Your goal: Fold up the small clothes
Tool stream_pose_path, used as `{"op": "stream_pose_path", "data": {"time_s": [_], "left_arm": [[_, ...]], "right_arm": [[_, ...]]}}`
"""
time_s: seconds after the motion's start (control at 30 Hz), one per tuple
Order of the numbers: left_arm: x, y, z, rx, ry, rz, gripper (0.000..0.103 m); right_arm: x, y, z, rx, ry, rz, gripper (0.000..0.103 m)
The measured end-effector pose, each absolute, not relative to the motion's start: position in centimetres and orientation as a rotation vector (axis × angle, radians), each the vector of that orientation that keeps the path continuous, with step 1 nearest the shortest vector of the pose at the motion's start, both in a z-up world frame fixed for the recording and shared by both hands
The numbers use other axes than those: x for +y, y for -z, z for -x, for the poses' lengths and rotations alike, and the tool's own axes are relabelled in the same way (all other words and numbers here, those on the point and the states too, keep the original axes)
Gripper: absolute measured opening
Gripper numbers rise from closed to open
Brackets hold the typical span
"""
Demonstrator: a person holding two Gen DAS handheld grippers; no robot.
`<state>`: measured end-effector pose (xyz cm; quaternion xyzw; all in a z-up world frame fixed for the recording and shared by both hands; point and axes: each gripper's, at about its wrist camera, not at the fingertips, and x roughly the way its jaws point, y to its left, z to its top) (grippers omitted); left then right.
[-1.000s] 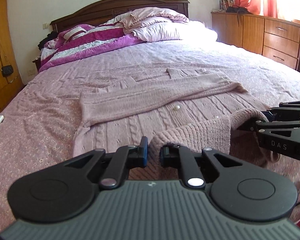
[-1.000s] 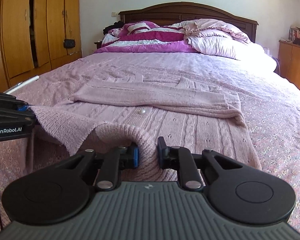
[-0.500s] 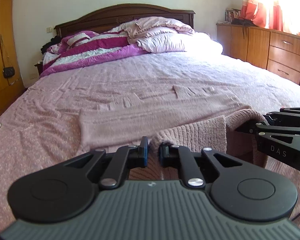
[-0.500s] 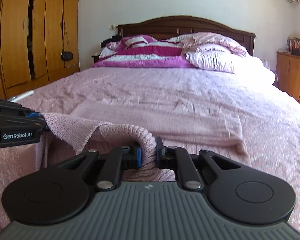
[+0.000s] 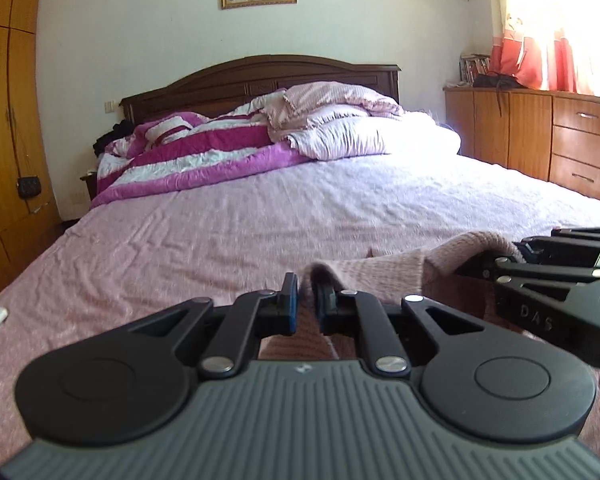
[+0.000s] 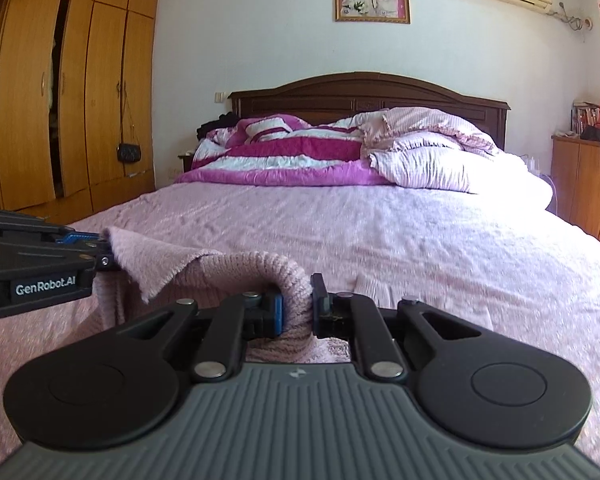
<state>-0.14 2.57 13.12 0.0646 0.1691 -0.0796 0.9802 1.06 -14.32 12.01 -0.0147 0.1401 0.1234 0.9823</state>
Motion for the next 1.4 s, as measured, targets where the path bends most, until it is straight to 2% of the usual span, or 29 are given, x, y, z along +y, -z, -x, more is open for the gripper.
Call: {"op": "stream_pose_path", "data": {"time_s": [0.33, 0.73, 0.83, 1.0, 1.03, 1.07, 1.1, 1.17, 1.4], "left_arm": [[0.7, -11.8, -7.1, 0.354, 0.182, -0.142, 0.009], [1.1, -3.6, -14.2, 0.583, 0.139, -0.127, 0.009], [1.6, -2.4, -14.6, 0.624, 0.129, -0.115, 0.01], [2.0, -2.6, -14.3, 0.634, 0.138, -0.088, 0.011], [1.9, -2.8, -14.2, 0.635, 0.139, -0.087, 0.016], [1.9, -2.9, -14.0, 0.637, 0.136, -0.089, 0.026], [1.9, -3.1, -13.9, 0.637, 0.128, -0.093, 0.032], [2.0, -3.4, -13.2, 0.623, 0.095, -0.103, 0.054], [3.0, -5.0, -11.1, 0.623, 0.115, -0.033, 0.059]], "right_arm": [[-13.5, -10.7, -9.5, 0.329, -0.199, 0.028, 0.014], [-12.8, -2.7, -18.7, 0.579, -0.17, 0.001, 0.016], [-12.8, -1.5, -18.8, 0.575, -0.167, -0.007, 0.036], [-13.0, -1.3, -18.8, 0.579, -0.152, -0.008, 0.058], [-13.2, -1.4, -18.8, 0.583, -0.157, -0.02, 0.065], [-13.4, -1.4, -18.6, 0.587, -0.162, -0.032, 0.07], [-13.7, -1.7, -18.3, 0.588, -0.166, -0.042, 0.071], [-14.0, -2.0, -17.5, 0.587, -0.174, -0.048, 0.077], [-15.2, -3.1, -13.7, 0.564, -0.194, -0.033, 0.086]]}}
